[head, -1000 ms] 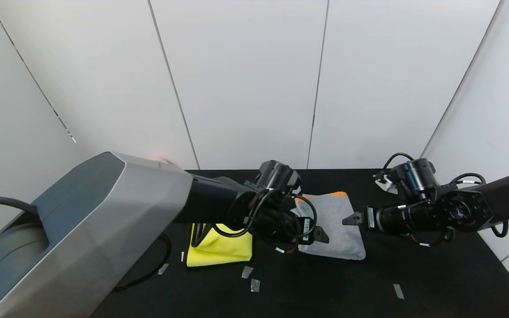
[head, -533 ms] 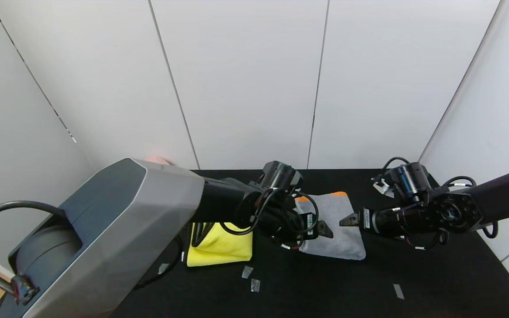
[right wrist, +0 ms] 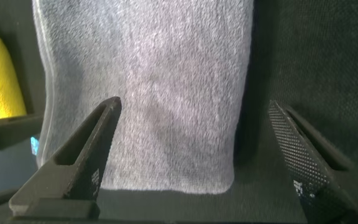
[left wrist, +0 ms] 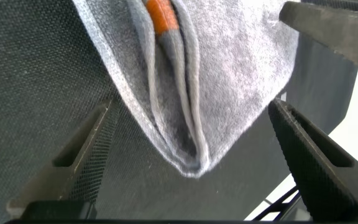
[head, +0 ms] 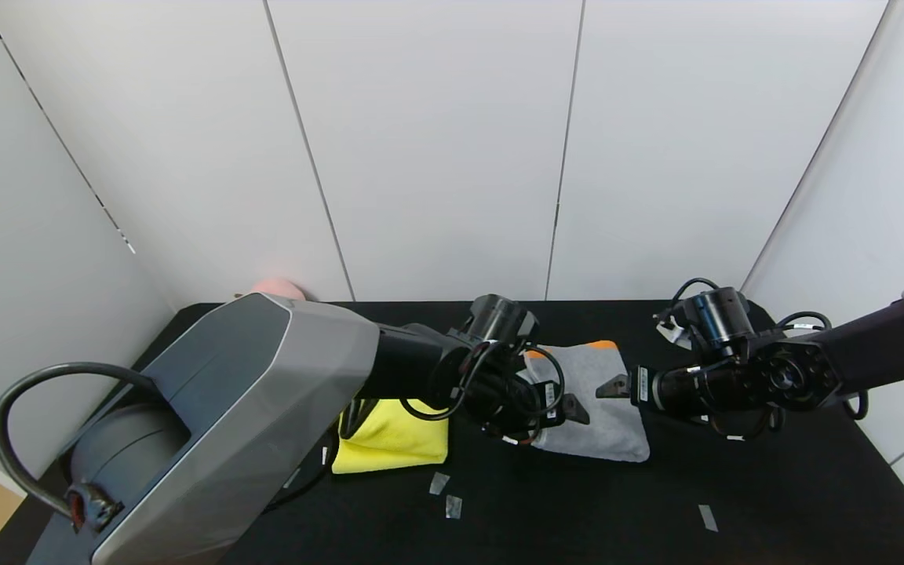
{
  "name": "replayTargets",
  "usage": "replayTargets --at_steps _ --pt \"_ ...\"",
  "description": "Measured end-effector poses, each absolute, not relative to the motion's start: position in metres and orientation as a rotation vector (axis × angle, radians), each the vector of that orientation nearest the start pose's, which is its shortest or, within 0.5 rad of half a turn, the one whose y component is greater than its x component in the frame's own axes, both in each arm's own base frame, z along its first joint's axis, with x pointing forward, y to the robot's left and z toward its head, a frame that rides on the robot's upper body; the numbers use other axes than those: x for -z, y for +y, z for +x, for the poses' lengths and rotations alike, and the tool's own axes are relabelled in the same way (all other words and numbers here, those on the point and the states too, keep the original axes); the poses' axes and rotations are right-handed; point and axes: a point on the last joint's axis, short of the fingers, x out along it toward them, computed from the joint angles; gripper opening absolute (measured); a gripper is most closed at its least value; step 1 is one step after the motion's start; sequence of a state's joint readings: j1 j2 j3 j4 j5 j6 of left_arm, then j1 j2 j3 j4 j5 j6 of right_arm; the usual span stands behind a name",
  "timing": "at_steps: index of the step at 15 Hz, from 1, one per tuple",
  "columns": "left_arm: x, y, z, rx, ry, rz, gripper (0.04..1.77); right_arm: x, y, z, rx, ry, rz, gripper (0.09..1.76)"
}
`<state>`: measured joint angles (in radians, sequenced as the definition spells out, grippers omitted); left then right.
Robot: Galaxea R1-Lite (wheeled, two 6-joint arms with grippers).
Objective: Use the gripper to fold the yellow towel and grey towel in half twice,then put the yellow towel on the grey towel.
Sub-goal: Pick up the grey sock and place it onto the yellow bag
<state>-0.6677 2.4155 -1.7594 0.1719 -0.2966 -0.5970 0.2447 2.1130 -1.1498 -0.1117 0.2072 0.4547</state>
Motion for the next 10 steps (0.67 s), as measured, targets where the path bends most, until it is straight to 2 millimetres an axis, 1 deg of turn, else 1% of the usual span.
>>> replayTargets --at_steps 4,5,7,8,9,10 --pt "-0.075 -0.301 0.377 0.604 1.081 -0.391 1.72 -0.077 0.102 0.375 -0.213 0.944 0.425 1.70" --pt "-0.073 -0.301 0.378 0.601 1.083 -0.393 1.72 -0.076 0.103 0.376 -0.214 0.942 0.425 1.59" --pt "-0.071 -0.302 0.380 0.599 1.084 -0.397 1.72 -0.074 0.104 0.377 -0.215 0.948 0.424 1.25" --pt "-0.070 -0.302 0.381 0.595 1.084 -0.403 1.72 -0.074 0.104 0.377 -0.216 0.950 0.424 1.11" --pt "-0.070 -0.304 0.382 0.593 1.081 -0.411 1.56 -0.073 0.105 0.377 -0.214 0.951 0.423 0.98" --pt "-0.069 -0.305 0.383 0.596 1.079 -0.411 1.39 -0.072 0.104 0.377 -0.214 0.953 0.422 0.89"
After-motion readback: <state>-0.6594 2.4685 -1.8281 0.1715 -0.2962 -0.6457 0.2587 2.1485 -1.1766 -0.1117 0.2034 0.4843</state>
